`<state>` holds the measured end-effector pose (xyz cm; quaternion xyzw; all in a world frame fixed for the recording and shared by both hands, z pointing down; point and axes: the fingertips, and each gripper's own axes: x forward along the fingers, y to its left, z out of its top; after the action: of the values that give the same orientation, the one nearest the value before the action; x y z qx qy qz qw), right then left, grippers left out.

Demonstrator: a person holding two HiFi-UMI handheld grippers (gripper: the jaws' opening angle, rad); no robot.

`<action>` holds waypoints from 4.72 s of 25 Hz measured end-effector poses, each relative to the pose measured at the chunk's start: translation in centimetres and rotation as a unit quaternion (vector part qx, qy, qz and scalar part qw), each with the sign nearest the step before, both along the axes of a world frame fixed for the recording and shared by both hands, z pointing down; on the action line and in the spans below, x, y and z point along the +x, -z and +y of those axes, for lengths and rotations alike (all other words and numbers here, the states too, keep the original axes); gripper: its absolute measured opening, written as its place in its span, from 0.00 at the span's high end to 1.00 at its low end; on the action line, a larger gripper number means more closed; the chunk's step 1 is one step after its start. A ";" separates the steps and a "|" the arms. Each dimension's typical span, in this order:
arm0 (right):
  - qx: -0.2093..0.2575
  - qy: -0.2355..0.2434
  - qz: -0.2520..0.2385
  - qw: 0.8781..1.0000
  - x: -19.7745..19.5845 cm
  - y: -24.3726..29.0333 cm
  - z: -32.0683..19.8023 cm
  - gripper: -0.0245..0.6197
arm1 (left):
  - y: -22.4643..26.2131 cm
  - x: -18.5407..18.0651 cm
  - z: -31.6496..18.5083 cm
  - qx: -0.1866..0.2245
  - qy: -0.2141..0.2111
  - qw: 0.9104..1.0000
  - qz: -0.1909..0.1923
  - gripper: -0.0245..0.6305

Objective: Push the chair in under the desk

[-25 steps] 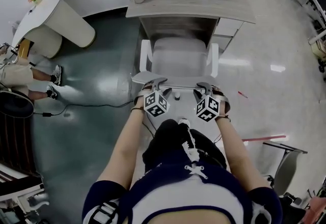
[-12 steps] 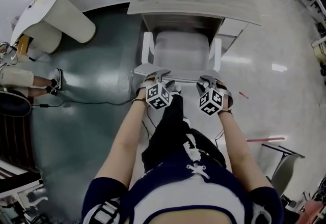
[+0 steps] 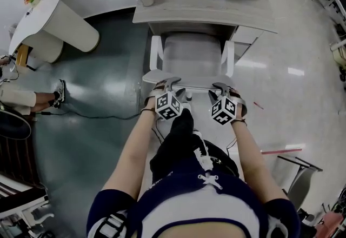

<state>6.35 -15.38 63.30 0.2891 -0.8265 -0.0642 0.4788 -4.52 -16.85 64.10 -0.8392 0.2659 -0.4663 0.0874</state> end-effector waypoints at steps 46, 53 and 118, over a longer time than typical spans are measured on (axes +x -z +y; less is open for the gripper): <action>-0.004 0.002 -0.003 1.000 0.0 0.1 -7.2 0.80 | 0.3 0.1 -7.0 0.003 0.000 1.000 0.004 0.67; -0.002 0.000 -0.003 1.000 0.2 0.1 -7.5 0.79 | 0.2 0.3 -7.3 0.013 -0.004 1.000 0.005 0.67; 0.000 -0.040 -0.006 0.999 0.3 0.3 -14.6 0.77 | 0.6 0.4 -14.0 0.029 -0.025 0.999 0.011 0.69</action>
<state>6.64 -29.98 63.05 0.3221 -0.8171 -0.0435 0.4761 -4.12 -30.84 63.46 -0.8476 0.2594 -0.4469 0.1206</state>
